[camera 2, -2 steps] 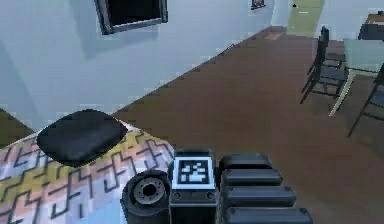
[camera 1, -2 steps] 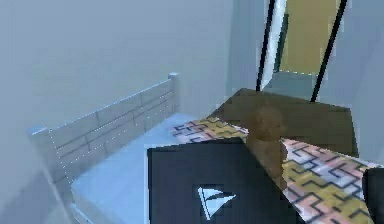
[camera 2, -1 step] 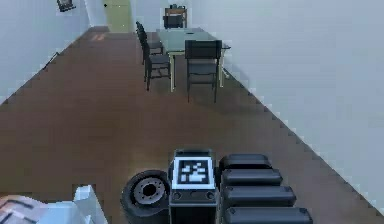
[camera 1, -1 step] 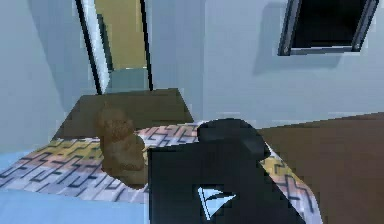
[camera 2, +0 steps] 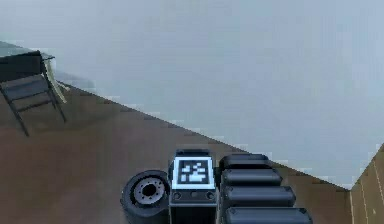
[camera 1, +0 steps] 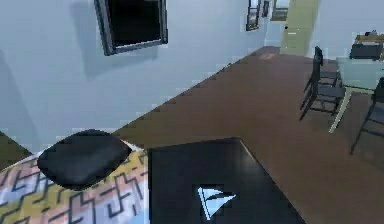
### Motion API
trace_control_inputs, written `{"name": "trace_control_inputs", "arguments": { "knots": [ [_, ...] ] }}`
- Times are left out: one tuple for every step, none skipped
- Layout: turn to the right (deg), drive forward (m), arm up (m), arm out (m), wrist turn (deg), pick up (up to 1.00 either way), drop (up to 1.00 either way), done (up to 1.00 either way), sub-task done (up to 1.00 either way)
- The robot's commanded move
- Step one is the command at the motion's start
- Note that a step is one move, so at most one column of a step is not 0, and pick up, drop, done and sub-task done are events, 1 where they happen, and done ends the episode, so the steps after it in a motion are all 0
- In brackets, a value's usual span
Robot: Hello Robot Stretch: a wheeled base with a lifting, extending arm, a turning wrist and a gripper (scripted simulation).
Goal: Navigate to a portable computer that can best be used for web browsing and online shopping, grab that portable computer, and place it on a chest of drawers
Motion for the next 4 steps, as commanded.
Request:
{"name": "trace_control_inputs", "arguments": {
  "knots": [
    [30.0,0.0,0.0,0.0,0.0,0.0,0.0,0.0,0.0],
    [0.0,1.0,0.0,0.0,0.0,0.0,0.0,0.0,0.0],
    [-9.0,0.0,0.0,0.0,0.0,0.0,0.0,0.0,0.0],
    [0.0,1.0,0.0,0.0,0.0,0.0,0.0,0.0,0.0]
  ]
}}
